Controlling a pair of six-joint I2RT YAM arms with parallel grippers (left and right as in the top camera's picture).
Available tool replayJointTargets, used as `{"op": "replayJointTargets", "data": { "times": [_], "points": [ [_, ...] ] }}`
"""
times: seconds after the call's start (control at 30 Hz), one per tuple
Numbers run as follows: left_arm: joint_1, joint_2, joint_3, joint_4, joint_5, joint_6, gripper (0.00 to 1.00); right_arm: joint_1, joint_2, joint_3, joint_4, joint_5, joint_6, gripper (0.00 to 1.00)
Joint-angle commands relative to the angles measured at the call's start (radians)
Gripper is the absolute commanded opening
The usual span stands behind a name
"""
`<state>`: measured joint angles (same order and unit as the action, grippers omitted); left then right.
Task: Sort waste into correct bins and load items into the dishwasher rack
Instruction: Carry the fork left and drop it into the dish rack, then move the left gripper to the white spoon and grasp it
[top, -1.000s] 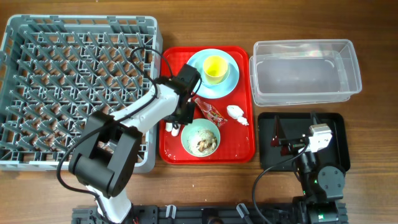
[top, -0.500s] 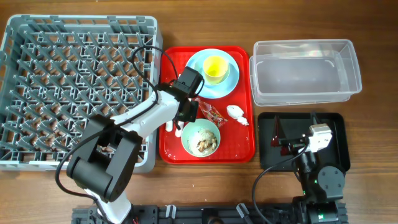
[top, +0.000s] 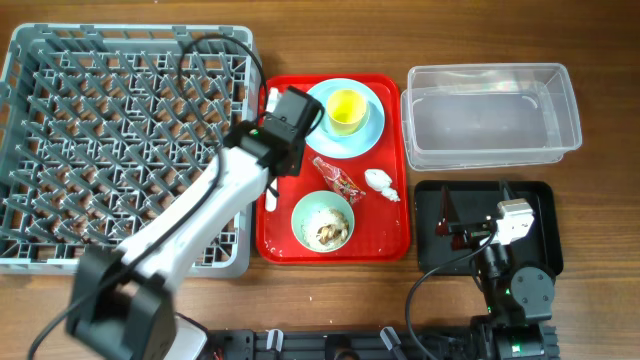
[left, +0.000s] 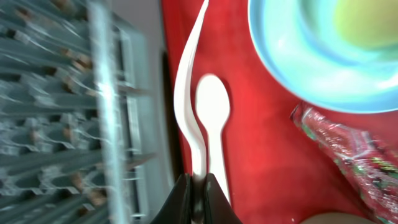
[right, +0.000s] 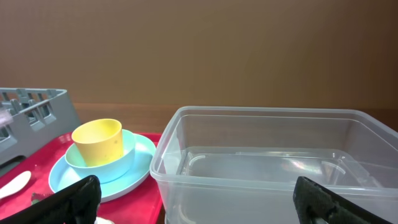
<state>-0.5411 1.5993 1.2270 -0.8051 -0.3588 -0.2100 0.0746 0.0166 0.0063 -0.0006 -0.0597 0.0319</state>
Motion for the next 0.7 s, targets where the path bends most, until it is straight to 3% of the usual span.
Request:
{"op": "replayJointTargets", "data": {
  "times": [0.0, 0.13, 0.27, 0.53, 0.6, 0.63, 0.67],
  "points": [
    [0.032, -0.114, 0.017, -0.012, -0.080, 0.082, 0.04, -0.005, -0.003, -0.001, 0.003, -0.009, -0.005, 1.00],
    [0.150, -0.109, 0.010, -0.030, -0.084, 0.102, 0.04, -0.005, -0.003, -0.001, 0.003, -0.009, -0.005, 1.00],
    [0.249, -0.049, -0.003, -0.023, 0.066, 0.102, 0.04, -0.005, -0.003, -0.001, 0.003, -0.009, -0.006, 1.00],
    [0.271, 0.048, -0.004, -0.019, 0.142, 0.102, 0.04, -0.005, -0.003, -0.001, 0.003, -0.009, -0.005, 1.00],
    [0.271, 0.072, -0.004, -0.024, 0.142, 0.102, 0.18, -0.005, -0.003, -0.001, 0.003, -0.009, -0.006, 1.00],
    [0.271, 0.083, -0.004, -0.029, 0.142, 0.102, 0.34, -0.005, -0.003, -0.001, 0.003, -0.009, -0.006, 1.00],
    [0.271, 0.083, -0.004, -0.029, 0.142, 0.102, 0.43, -0.005, -0.003, -0.001, 0.003, -0.009, -0.005, 1.00]
  ]
}}
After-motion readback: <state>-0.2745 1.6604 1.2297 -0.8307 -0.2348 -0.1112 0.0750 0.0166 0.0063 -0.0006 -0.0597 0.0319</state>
